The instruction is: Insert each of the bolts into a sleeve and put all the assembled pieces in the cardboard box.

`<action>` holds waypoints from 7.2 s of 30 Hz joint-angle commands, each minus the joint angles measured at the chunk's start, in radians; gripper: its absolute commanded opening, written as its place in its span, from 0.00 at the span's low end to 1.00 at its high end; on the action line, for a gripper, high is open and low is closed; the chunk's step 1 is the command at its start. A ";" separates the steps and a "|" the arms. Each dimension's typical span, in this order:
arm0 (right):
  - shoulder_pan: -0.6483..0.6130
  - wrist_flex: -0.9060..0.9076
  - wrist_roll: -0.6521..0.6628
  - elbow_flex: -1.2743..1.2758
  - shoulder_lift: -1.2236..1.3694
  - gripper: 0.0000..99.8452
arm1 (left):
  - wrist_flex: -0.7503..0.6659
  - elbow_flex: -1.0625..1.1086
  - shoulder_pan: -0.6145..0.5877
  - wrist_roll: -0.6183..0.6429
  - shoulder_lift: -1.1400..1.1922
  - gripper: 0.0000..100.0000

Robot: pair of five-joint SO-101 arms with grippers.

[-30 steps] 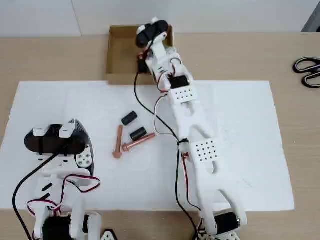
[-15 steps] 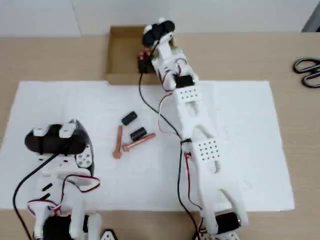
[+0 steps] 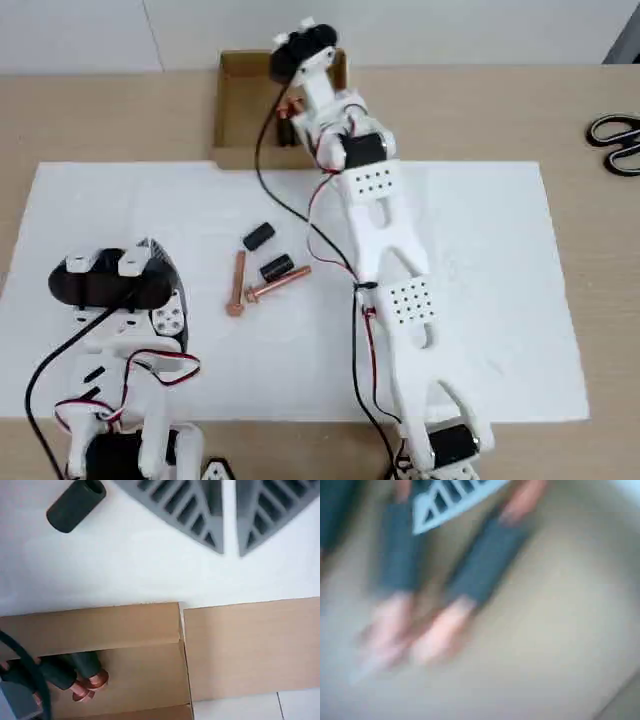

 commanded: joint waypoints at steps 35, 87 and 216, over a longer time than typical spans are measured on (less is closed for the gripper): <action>-0.254 0.562 -0.806 -0.052 -0.260 0.16 | 0.327 -0.174 -0.623 0.002 -0.009 0.01; -0.306 0.509 -1.077 0.331 -0.206 0.16 | 0.356 -0.177 -0.618 0.002 -0.009 0.01; -0.162 0.555 -0.549 1.399 -1.658 0.00 | 0.773 -1.342 0.230 0.450 1.880 0.01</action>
